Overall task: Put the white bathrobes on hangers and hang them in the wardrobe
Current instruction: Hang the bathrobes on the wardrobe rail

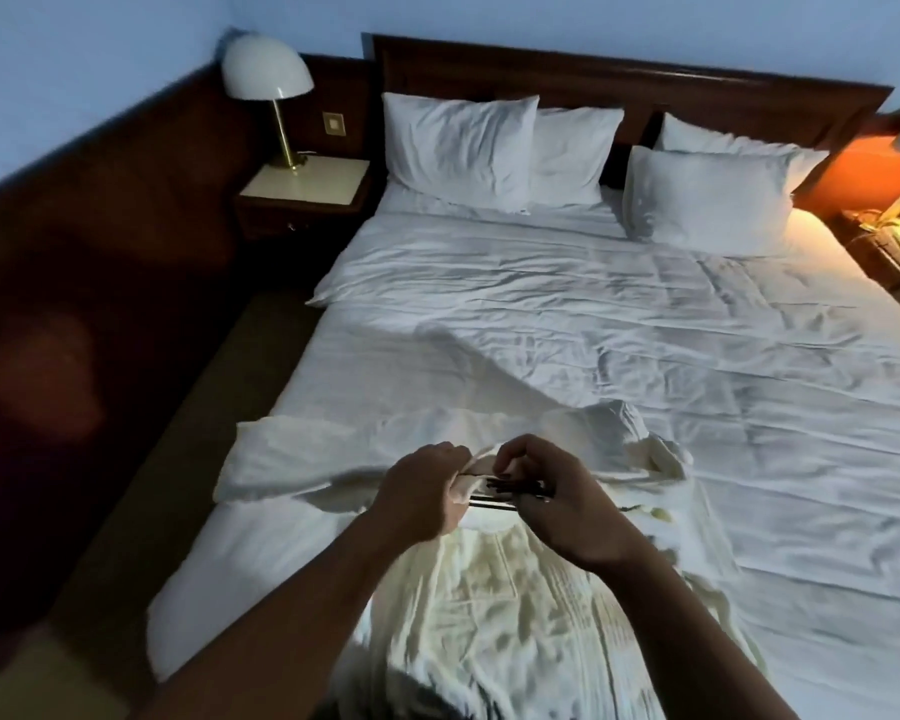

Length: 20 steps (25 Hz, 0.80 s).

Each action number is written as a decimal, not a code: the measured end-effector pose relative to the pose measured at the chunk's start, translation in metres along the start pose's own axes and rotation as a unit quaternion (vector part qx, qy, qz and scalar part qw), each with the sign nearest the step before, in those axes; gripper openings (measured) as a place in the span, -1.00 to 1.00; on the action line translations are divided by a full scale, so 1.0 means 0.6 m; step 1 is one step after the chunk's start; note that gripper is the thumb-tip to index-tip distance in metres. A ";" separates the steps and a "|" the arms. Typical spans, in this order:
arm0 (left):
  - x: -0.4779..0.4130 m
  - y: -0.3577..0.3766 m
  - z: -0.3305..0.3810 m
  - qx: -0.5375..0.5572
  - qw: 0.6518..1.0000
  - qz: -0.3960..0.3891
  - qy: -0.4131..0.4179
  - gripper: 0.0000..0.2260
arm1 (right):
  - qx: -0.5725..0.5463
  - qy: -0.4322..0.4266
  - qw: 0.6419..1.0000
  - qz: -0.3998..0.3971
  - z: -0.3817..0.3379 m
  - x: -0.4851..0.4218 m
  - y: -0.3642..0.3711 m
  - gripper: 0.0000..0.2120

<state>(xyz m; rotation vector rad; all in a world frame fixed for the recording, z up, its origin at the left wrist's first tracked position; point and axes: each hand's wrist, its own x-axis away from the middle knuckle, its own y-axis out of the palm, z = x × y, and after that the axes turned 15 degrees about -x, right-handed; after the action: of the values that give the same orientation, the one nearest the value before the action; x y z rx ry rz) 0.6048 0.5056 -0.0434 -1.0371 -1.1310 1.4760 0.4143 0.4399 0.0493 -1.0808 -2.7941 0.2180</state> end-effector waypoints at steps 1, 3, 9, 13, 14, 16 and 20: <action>0.009 -0.010 0.021 0.008 1.000 0.003 -0.012 -0.83 | 0.002 -0.002 1.000 -0.020 -0.007 0.014 -0.013 -0.55; 0.020 -0.037 0.059 0.010 1.000 -0.004 -0.029 -0.91 | -0.007 -0.026 0.998 -0.053 -0.030 0.035 -0.038 -0.54; 0.079 -0.181 0.093 0.083 0.982 0.021 -0.171 -0.77 | -0.136 -0.136 0.970 -0.151 -0.206 0.046 -0.038 -0.69; 0.167 -0.311 0.077 0.059 0.970 0.122 -0.202 -0.82 | -0.046 -0.241 0.944 -0.221 -0.328 0.036 0.014 -0.60; 0.201 -0.345 0.080 0.065 0.965 0.144 -0.209 -0.83 | -0.026 -0.278 0.930 -0.240 -0.356 0.039 0.035 -0.55; 0.270 -0.407 0.095 0.067 0.955 0.186 -0.220 -0.85 | -0.015 -0.336 0.906 -0.255 -0.410 0.054 0.075 -0.51; 0.461 -0.490 0.138 0.057 0.926 0.257 -0.270 -0.85 | -0.115 -0.236 0.875 -0.408 -0.502 0.141 0.185 -0.57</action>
<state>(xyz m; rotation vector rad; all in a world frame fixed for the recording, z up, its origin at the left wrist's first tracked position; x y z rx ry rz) 0.5353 0.7939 0.2425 -0.9054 -1.1705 2.3231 0.4792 0.6040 0.3304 0.2605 -3.4735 0.0466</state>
